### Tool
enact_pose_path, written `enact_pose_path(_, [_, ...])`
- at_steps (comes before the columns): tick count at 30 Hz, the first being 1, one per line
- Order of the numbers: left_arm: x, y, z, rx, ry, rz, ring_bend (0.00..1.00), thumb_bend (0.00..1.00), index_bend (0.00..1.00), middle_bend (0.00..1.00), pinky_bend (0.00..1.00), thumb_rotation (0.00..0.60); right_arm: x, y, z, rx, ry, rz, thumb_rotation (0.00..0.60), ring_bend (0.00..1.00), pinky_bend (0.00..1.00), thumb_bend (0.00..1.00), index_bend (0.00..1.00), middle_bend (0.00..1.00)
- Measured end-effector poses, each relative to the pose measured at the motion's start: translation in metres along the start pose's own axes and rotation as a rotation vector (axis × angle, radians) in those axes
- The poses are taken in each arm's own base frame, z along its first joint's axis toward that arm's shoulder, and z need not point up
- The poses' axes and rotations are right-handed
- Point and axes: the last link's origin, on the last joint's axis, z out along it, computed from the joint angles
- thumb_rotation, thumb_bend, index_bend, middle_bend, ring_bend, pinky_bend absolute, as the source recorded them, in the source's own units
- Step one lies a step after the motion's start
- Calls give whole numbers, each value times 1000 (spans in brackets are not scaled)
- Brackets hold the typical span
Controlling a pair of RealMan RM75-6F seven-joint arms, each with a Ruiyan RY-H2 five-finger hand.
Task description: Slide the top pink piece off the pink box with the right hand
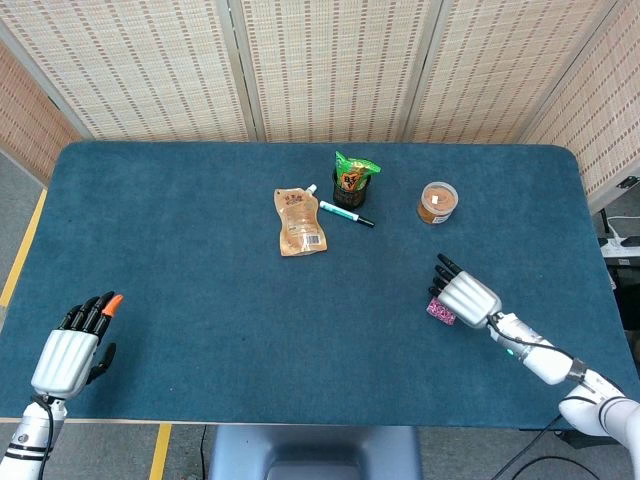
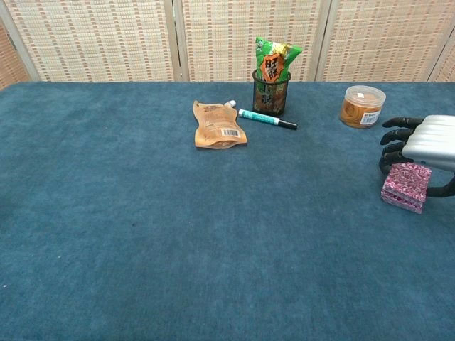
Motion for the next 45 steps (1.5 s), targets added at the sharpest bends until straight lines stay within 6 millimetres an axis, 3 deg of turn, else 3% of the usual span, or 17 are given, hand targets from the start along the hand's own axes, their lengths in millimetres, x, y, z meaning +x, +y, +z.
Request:
enact_pose_path(5, [0,0,0,-2,2,-2,109,476,0,72,200,600,4,0,-1,1,14,-2,600,152,46,220,581,379])
enact_pose_path(11, [1,1,0,-8,2,-5,109,475,0,73,200,600,23,-9,-3,30,85,8,600,152,47,220,581,379])
enact_pose_path(18, [2,1,-1,-10,6,-10,110,476,0,78,200,600,46,-35,-3,103,148,4,600,152,47,220,573,379])
enact_pose_path(23, [2,2,-2,-17,3,-12,111,477,0,80,200,600,50,-58,1,168,148,-10,600,152,47,219,531,379])
enact_pose_path(28, [2,3,-3,-19,2,-13,113,477,0,85,201,600,49,-84,9,213,135,-6,600,152,47,220,440,373])
enact_pose_path(34, [3,1,-3,-20,4,-15,118,478,0,89,202,600,45,-91,12,213,107,-16,600,68,34,220,105,166])
enact_pose_path(36, [2,1,-3,-20,1,-15,117,477,0,89,203,600,46,-92,11,213,102,-13,600,43,30,219,42,126])
enact_pose_path(45, [2,3,-6,-27,4,-11,117,477,0,91,203,600,46,-81,3,184,92,-34,600,18,22,219,14,106])
